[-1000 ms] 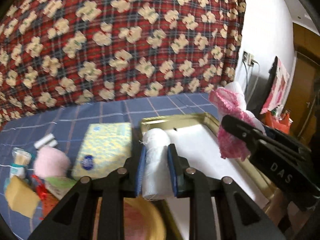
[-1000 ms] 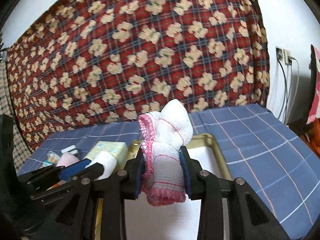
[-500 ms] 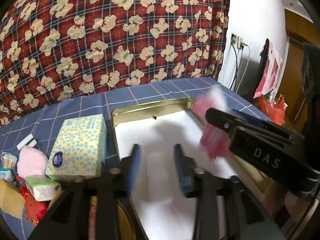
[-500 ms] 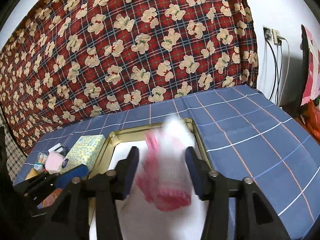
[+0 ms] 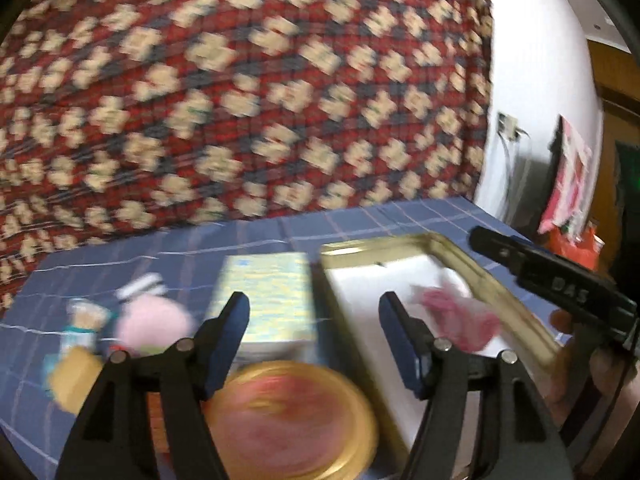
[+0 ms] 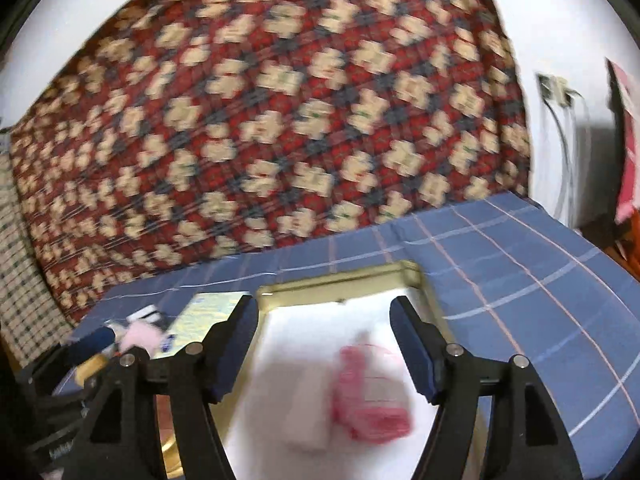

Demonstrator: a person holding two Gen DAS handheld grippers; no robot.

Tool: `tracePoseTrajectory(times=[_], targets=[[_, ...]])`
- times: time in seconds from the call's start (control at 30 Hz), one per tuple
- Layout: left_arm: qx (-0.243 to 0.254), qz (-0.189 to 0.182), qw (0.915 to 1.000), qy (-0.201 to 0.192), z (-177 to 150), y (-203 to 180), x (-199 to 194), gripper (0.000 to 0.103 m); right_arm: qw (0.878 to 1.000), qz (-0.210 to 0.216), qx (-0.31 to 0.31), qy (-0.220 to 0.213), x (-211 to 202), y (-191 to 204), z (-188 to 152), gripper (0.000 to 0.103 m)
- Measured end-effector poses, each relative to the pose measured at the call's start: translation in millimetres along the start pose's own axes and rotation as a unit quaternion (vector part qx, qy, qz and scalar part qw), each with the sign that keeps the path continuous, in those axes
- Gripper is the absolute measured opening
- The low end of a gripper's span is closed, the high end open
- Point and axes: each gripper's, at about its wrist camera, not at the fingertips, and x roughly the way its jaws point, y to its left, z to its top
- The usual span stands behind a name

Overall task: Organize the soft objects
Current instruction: 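Withdraw both grippers from the tin back toward the pile, then grasp the yellow sponge with the left gripper while the right grasps the red drawstring pouch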

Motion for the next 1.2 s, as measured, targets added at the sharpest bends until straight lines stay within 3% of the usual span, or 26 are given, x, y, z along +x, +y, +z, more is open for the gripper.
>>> tracePoseTrajectory(times=[0.17,0.33,0.47,0.87,0.97,1.0,1.2], targets=[[-0.016,0.074,0.9968,-0.027,-10.7,57.3,-24.1,0.076,0.997,0.058,-0.054,-0.002,-1.3,56.5,-8.7,0.070],[-0.046,0.154,0.9869,-0.010,-29.0,123.3,-28.9,0.076,0.989,0.091,-0.114,0.024,12.6,114.5,-25.7,0.070],[-0.069,0.181,0.9810,0.013,-46.1,162.0,-27.0,0.076,0.982,0.111,-0.148,0.045,24.7,152.8,-38.9,0.070],[-0.108,0.142,0.9822,0.058,-70.5,197.0,-11.6,0.074,0.970,0.115,-0.193,0.094,55.8,206.5,-73.1,0.070],[-0.108,0.127,0.9830,0.077,-70.9,197.7,-4.7,0.065,0.965,0.126,-0.207,0.099,56.1,215.1,-79.6,0.070],[-0.107,0.125,0.9832,0.081,-71.3,197.2,-3.3,0.051,0.962,0.133,-0.218,0.100,55.7,220.1,-83.3,0.070],[-0.093,0.118,0.9848,0.086,-70.8,191.7,-0.2,0.041,0.950,0.135,-0.262,0.107,55.6,237.4,-99.1,0.063]])
